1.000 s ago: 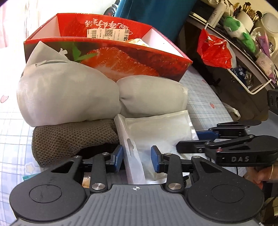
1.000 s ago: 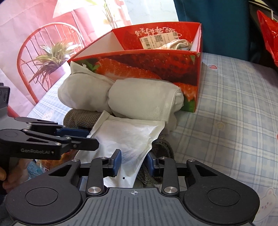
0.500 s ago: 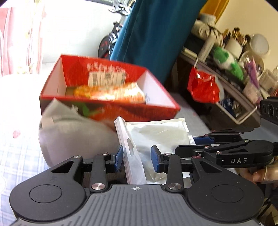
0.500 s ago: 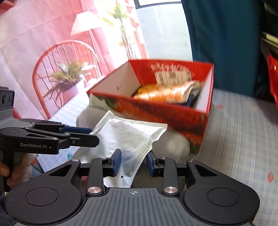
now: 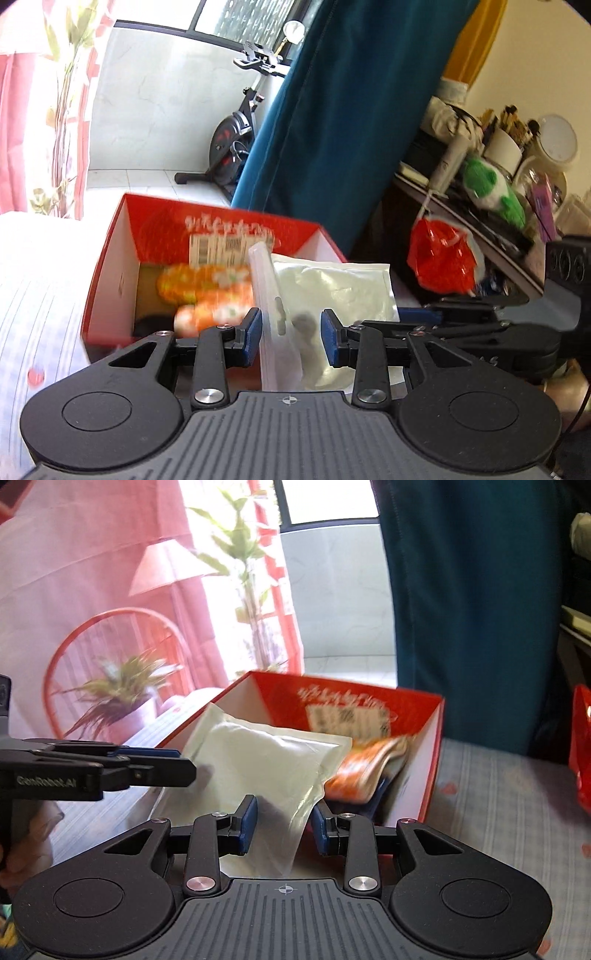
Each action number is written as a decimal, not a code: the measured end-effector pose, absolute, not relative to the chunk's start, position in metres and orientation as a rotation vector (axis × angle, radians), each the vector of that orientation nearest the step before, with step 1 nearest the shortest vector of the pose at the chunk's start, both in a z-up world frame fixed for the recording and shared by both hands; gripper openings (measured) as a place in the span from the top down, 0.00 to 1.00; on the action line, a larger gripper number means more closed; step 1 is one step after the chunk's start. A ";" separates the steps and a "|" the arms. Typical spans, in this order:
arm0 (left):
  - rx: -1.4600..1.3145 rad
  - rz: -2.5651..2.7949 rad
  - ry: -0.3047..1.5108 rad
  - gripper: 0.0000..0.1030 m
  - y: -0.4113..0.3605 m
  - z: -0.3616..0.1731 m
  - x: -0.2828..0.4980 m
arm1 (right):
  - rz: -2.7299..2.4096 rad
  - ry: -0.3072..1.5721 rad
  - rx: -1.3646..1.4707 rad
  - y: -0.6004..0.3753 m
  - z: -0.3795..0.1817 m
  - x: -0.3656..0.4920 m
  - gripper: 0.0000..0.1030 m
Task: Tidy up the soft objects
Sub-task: 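Lift the white foil pouch and carry it over the red box, then lower the pouch into the red box and open both grippers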
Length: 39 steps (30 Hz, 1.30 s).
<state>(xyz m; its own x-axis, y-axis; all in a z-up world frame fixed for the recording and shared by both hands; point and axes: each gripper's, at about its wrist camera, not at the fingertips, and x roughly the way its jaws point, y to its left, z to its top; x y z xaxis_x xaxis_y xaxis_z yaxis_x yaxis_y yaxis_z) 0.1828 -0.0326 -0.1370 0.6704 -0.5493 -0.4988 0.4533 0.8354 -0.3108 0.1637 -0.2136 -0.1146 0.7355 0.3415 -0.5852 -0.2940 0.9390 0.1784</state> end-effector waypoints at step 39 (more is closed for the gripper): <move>-0.025 -0.453 0.899 0.64 -0.062 -0.192 0.290 | 0.120 0.999 -0.053 -0.196 -0.199 0.293 0.70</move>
<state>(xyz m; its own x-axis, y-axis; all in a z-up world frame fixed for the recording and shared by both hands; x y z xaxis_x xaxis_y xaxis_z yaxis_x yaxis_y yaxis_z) 0.2901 -0.0622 -0.1919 0.5348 -0.3907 -0.7492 0.3698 0.9055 -0.2083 0.2927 -0.1955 -0.1990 0.5353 0.0765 -0.8412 -0.1251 0.9921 0.0106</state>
